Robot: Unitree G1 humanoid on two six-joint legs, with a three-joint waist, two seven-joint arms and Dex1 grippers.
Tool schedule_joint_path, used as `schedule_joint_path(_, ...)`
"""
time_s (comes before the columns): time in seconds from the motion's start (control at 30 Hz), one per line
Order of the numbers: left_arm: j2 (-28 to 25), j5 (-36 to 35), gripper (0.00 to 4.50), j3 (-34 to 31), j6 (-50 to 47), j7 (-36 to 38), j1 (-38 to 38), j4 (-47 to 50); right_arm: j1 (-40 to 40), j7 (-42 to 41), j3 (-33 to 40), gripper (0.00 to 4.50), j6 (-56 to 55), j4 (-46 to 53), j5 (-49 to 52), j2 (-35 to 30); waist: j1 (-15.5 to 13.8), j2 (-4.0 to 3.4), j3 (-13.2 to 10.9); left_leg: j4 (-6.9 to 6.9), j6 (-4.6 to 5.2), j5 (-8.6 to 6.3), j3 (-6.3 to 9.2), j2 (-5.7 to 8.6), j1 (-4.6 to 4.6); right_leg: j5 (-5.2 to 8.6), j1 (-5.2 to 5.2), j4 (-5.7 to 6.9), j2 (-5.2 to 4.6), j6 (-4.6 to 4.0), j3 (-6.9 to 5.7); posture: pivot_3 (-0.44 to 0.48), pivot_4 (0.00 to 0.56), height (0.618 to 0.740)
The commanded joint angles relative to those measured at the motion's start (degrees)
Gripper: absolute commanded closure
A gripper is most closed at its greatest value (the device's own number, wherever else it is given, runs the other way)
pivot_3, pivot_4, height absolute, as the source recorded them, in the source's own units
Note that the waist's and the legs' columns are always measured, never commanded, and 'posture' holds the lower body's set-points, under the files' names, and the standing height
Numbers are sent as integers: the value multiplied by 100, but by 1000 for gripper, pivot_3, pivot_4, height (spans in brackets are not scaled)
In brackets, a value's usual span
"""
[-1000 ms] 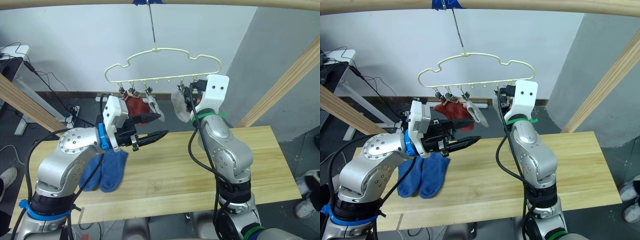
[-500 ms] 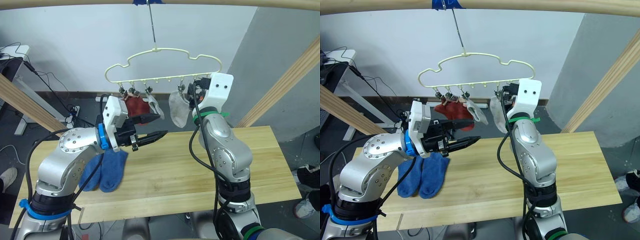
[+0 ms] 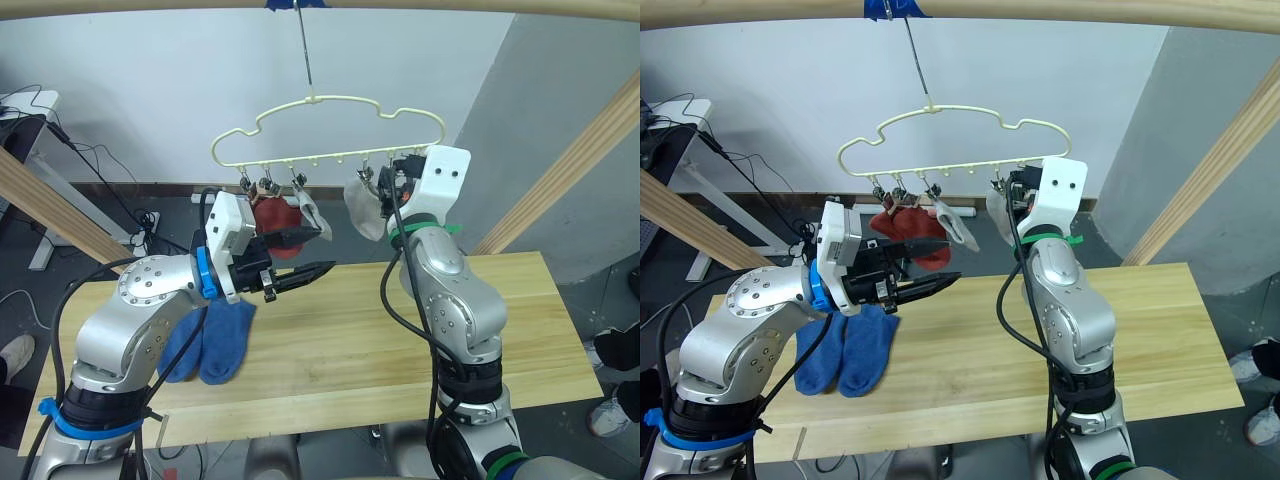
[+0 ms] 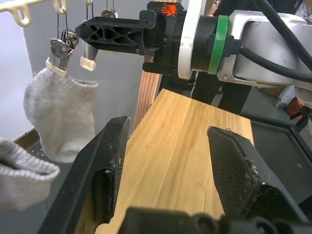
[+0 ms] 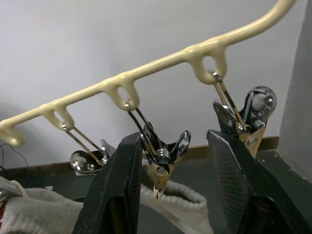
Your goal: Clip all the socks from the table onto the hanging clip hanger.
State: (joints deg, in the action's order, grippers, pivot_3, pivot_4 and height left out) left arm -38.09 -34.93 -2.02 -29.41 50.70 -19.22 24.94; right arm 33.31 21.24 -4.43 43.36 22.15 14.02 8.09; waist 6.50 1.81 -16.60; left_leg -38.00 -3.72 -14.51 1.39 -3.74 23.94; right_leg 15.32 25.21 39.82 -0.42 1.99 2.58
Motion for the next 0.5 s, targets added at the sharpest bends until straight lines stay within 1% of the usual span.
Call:
schedule_joint_path(0.03, 0, 28, 1698, -25, 119, 19, -62, 123, 339, 75, 10, 2399, 17, 266, 151, 627, 1, 0, 0, 0, 0, 0, 0, 0, 0, 0, 0, 0, 0, 0, 0, -175, 242, 740)
schedule_joint_path(0.5, -15, 21, 1698, -43, 100, 4, -35, 163, 438, 149, 56, 2399, -21, 281, 390, 648, -1, 0, 0, 0, 0, 0, 0, 0, 0, 0, 0, 0, 0, 0, 0, -170, 242, 740)
